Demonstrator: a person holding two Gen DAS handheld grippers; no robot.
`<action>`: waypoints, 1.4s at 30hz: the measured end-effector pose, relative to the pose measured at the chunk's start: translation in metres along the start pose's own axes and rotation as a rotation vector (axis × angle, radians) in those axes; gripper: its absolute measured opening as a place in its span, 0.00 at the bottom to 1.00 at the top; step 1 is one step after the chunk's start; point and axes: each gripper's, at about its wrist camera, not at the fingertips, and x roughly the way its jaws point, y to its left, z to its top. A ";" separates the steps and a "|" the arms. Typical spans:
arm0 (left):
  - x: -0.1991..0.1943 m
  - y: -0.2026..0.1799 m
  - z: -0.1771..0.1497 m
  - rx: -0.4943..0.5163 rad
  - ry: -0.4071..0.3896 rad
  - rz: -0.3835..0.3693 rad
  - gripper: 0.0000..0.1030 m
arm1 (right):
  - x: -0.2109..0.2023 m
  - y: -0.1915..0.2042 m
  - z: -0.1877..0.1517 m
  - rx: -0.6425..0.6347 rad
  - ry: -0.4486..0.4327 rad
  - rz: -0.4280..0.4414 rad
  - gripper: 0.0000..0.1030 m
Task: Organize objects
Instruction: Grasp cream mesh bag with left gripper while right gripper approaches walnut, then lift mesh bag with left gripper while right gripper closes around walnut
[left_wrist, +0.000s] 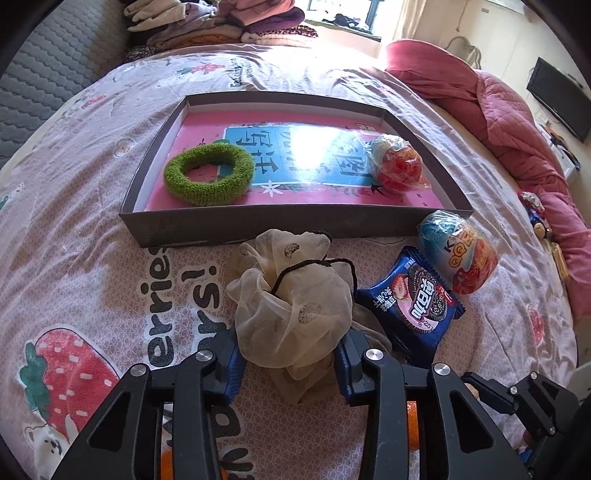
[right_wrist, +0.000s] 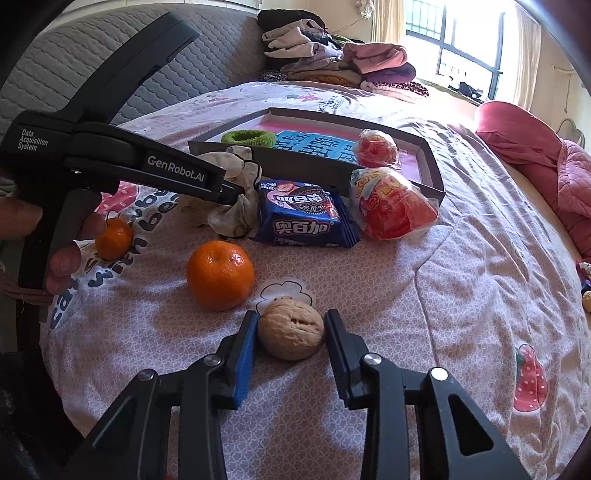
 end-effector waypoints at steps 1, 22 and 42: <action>0.000 0.000 0.000 0.000 -0.003 -0.003 0.33 | 0.000 -0.001 0.000 0.002 -0.001 0.003 0.35; -0.019 0.000 -0.006 -0.013 -0.047 -0.066 0.16 | -0.002 -0.008 0.001 0.039 -0.021 0.012 0.35; -0.044 -0.004 -0.010 -0.008 -0.086 -0.074 0.16 | -0.010 -0.011 0.001 0.062 -0.045 0.020 0.35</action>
